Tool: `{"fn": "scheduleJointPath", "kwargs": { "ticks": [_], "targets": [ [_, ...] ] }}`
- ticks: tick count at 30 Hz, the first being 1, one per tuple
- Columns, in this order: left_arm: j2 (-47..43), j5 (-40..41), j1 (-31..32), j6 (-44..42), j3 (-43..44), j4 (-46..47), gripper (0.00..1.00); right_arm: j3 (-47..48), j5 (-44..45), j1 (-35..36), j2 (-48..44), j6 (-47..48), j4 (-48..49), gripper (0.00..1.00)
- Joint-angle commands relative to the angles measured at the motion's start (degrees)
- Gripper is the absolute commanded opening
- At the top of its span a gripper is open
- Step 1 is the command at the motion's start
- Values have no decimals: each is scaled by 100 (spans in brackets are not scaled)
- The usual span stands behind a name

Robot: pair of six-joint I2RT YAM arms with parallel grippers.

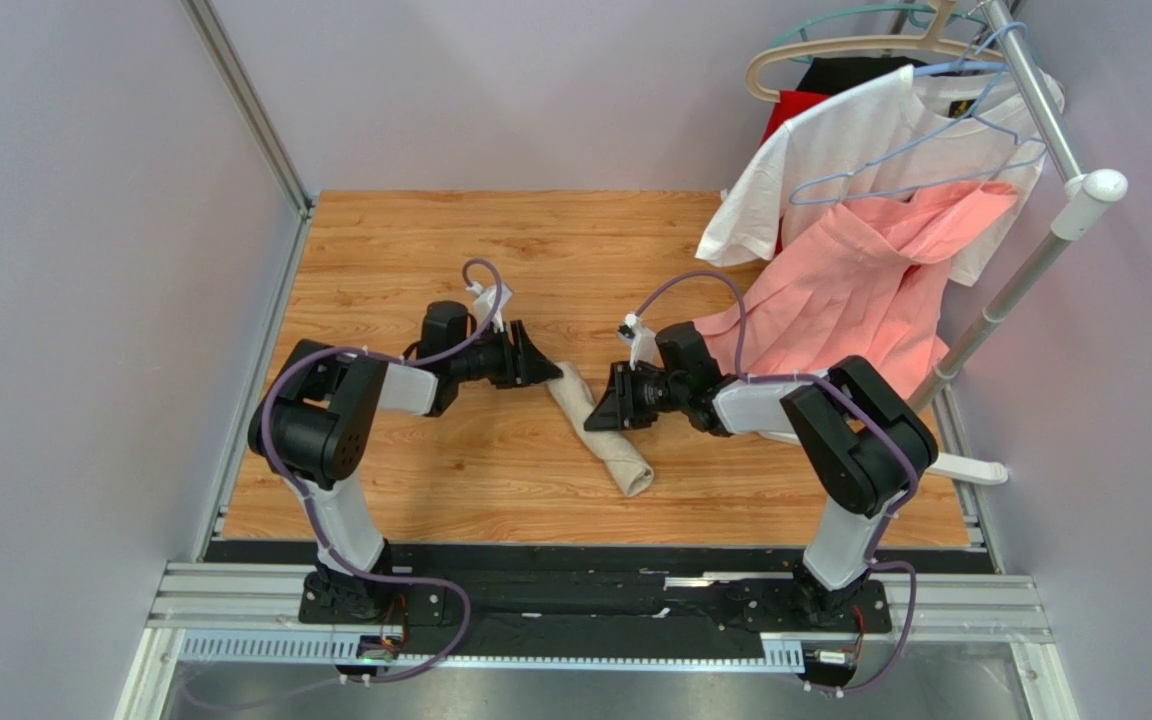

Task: Fold the napkin, place the utensils inside, and roll it up
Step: Roll the napkin with the utensil

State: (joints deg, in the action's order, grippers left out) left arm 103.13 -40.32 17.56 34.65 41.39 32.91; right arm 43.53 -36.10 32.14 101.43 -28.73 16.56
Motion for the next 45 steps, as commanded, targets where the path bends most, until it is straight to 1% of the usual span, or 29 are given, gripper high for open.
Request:
{"fn": "scheduleJointPath", "kwargs": {
  "ticks": [1,3,7,9,10,11,12,13,14,15,16,20,21,23,24,26,27,29,30,32,33,38,39,45],
  "targets": [
    [102,-108,89,76,10,559,49,-37,-20,-32,97,25,137,17],
    [111,-99,107,77,62,612,45,-11,-3,-32,114,69,67,18],
    [251,-143,195,68,212,594,40,6,50,-32,123,122,-12,21],
    [321,-152,221,50,256,577,36,15,76,-41,97,140,-65,24],
    [339,-178,230,42,265,568,33,24,94,-41,79,148,-82,28],
    [391,-196,239,41,273,542,25,24,111,-24,62,175,-143,31],
    [401,-205,239,33,300,524,20,15,129,-32,35,184,-179,35],
    [409,-214,239,24,309,489,15,24,199,-32,-61,201,-223,43],
    [401,-214,239,6,317,445,7,24,234,-32,-123,280,-354,48],
    [392,-214,239,6,326,419,4,50,356,-32,-184,324,-459,53],
    [383,-196,239,-2,326,392,1,68,419,-41,-324,385,-565,63],
    [331,-205,256,15,396,217,0,121,822,-24,-780,649,-1231,80],
    [339,-214,274,-2,457,147,0,147,1119,2,-878,780,-1364,85],
    [339,-205,292,-99,511,-82,0,208,1446,55,-1220,912,-1636,87],
    [339,-214,318,-151,563,-135,0,252,1883,186,-1326,1096,-1899,87],
    [365,-196,327,-204,625,-407,0,472,2412,441,-1511,1316,-2348,87],
    [383,-187,327,-274,729,-521,0,542,3058,799,-1555,1422,-2481,87],
    [401,-152,327,-319,809,-846,0,770,3634,1187,-1591,1668,-2736,86],
    [409,-143,327,-371,879,-952,0,876,4332,1546,-1565,1712,-2815,86],
    [409,-82,327,-407,959,-1198,0,1139,4812,1847,-1460,1879,-3009,85],
    [409,-47,327,-424,985,-1286,0,1219,5223,2101,-1303,1932,-3053,83],
    [471,-12,327,-433,1179,-1691,0,1588,5999,2542,-731,2239,-3290,79],
    [471,-11,327,-433,1187,-1717,0,1632,6200,2656,-669,2292,-3290,76],
    [436,15,327,-398,1249,-1832,0,1685,6650,2903,-299,2504,-3308,69]
  ]
}}
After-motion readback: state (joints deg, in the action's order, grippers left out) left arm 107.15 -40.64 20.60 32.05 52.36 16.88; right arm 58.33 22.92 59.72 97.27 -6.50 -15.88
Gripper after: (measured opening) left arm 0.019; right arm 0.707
